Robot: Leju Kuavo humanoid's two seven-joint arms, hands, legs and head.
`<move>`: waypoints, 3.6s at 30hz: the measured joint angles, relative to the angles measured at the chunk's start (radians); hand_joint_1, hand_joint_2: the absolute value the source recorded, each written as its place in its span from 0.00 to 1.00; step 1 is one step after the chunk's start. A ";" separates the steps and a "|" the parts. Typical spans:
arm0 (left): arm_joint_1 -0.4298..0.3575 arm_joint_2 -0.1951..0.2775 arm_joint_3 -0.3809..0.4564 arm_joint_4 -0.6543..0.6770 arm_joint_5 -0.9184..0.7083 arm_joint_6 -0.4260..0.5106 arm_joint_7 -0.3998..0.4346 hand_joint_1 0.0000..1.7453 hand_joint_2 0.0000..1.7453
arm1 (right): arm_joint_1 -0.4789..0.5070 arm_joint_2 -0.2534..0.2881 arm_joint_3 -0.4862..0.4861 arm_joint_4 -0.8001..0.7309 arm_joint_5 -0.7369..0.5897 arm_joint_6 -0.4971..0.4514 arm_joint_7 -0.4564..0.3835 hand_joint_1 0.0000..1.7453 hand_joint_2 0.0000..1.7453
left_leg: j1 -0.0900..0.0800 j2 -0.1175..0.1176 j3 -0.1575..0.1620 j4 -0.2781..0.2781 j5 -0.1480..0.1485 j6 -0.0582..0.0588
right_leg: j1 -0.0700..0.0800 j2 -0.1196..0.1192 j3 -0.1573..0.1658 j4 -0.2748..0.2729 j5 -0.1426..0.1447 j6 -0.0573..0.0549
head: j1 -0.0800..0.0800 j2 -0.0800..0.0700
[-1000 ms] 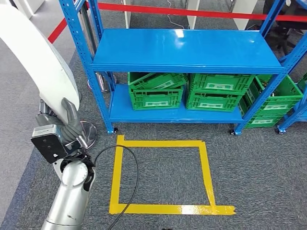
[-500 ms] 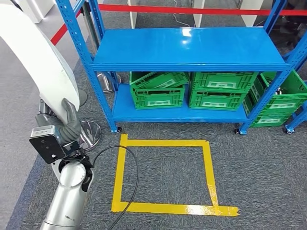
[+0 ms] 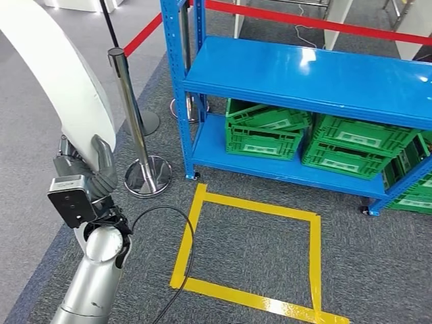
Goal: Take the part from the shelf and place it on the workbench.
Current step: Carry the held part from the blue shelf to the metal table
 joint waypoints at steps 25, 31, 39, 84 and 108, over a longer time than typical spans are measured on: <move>-0.026 0.156 -0.223 -0.087 -0.049 0.001 0.106 1.00 1.00 | -0.002 0.015 -0.015 0.000 -0.017 -0.019 0.003 0.00 0.00 | 0.000 0.074 -0.015 0.011 -0.001 -0.017 | -0.004 -0.088 0.138 -0.244 0.064 0.000 | -0.013 0.000; -0.022 0.161 -0.228 -0.089 -0.049 0.001 0.110 1.00 1.00 | 0.000 0.025 -0.016 0.000 -0.017 -0.025 0.011 0.00 0.00 | 0.002 -0.012 -0.019 0.013 0.005 -0.006 | -0.005 0.003 0.018 -0.011 -0.004 0.000 | -0.006 0.000; -0.022 0.160 -0.229 -0.088 -0.050 0.001 0.116 1.00 1.00 | 0.001 0.026 -0.019 0.000 -0.018 0.003 -0.023 0.00 0.00 | 0.010 -0.089 -0.045 0.029 0.009 -0.043 | -0.014 0.071 0.140 -0.275 0.106 -0.022 | -0.009 0.000; 0.006 0.182 -0.148 -0.094 -0.008 0.002 0.119 1.00 1.00 | 0.005 0.015 -0.025 -0.001 -0.014 0.020 -0.037 0.00 0.00 | -0.010 0.115 -0.041 0.044 0.002 -0.034 | 0.003 -0.109 0.172 -0.275 0.072 -0.028 | -0.022 0.000; -0.006 0.177 -0.151 -0.093 -0.029 0.002 0.131 1.00 1.00 | -0.004 0.044 -0.025 -0.001 -0.019 -0.010 -0.019 0.00 0.00 | 0.009 0.026 -0.174 0.305 -0.113 -0.061 | -0.004 -0.022 0.143 -0.273 0.099 -0.049 | -0.021 0.000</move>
